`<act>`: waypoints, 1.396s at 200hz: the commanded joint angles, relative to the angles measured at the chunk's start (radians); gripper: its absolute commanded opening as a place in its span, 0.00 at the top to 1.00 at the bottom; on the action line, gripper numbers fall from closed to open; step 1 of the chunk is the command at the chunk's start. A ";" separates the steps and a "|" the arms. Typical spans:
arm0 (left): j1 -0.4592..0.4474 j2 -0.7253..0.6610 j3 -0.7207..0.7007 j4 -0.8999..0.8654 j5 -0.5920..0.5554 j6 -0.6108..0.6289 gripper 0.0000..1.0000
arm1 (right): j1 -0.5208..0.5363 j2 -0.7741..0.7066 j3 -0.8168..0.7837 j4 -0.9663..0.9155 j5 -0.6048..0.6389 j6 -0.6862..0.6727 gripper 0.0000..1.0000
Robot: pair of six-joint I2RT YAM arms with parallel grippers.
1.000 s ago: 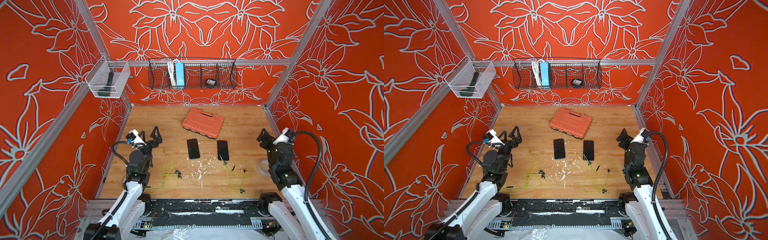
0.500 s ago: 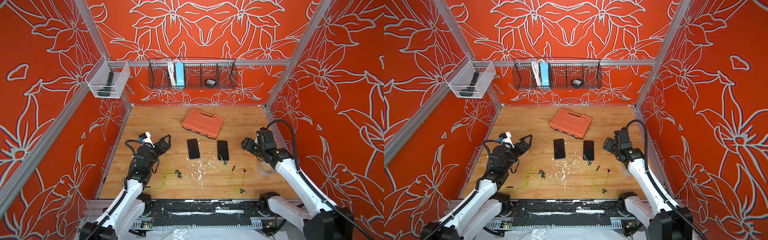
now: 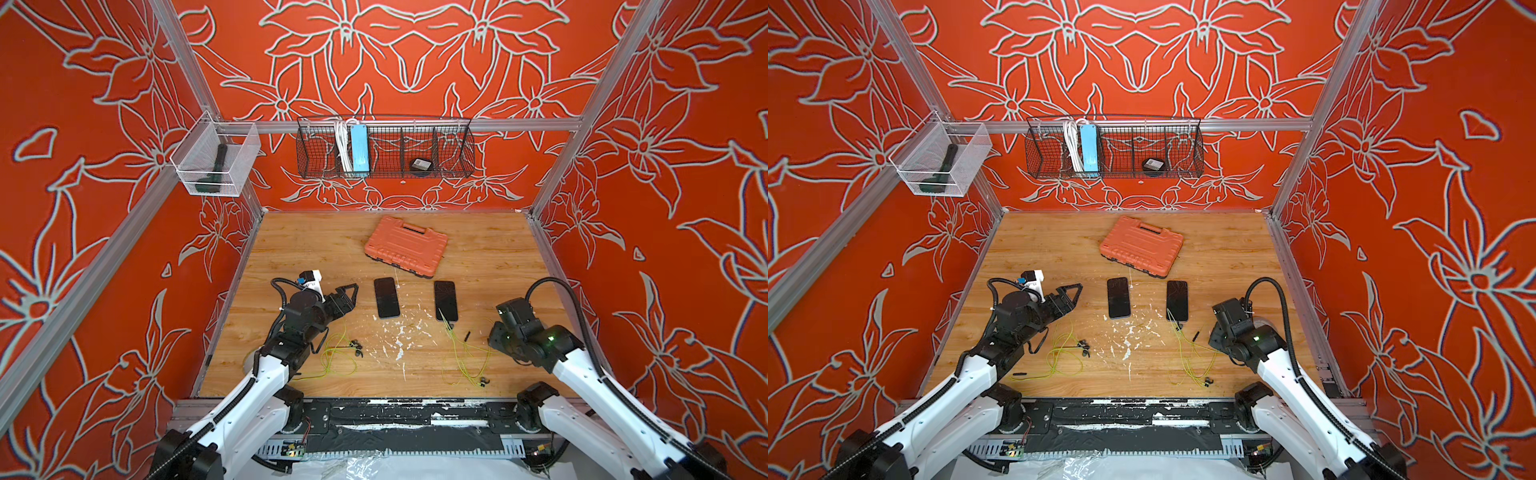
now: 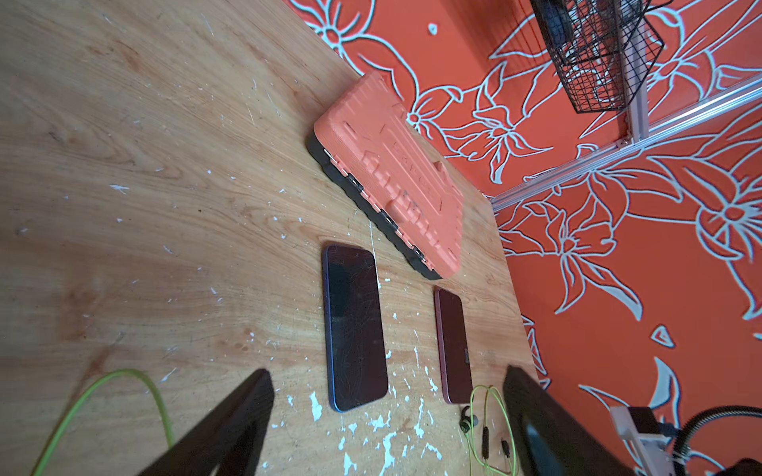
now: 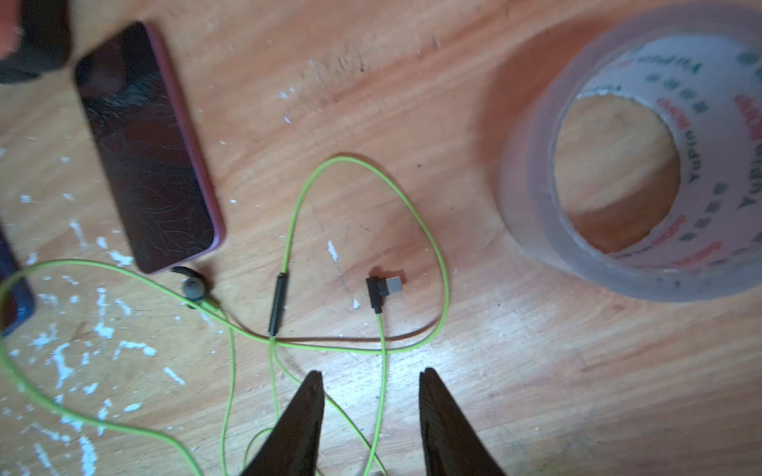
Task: Plug wired earphones into phones
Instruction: Pick up the wired earphone from the center of the board.
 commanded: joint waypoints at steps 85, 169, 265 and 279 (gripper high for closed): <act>-0.047 0.052 0.030 0.036 0.076 0.023 0.15 | 0.016 0.130 -0.074 0.157 -0.043 0.001 0.70; -0.056 0.058 0.033 0.029 0.071 0.020 0.15 | 0.017 0.214 -0.107 0.219 -0.019 0.012 0.71; -0.056 0.064 0.037 0.017 0.057 0.015 0.15 | 0.018 0.263 -0.101 0.257 -0.008 -0.008 0.98; -0.056 0.064 0.037 0.017 0.057 0.014 0.15 | 0.018 0.252 -0.105 0.260 -0.011 -0.008 1.00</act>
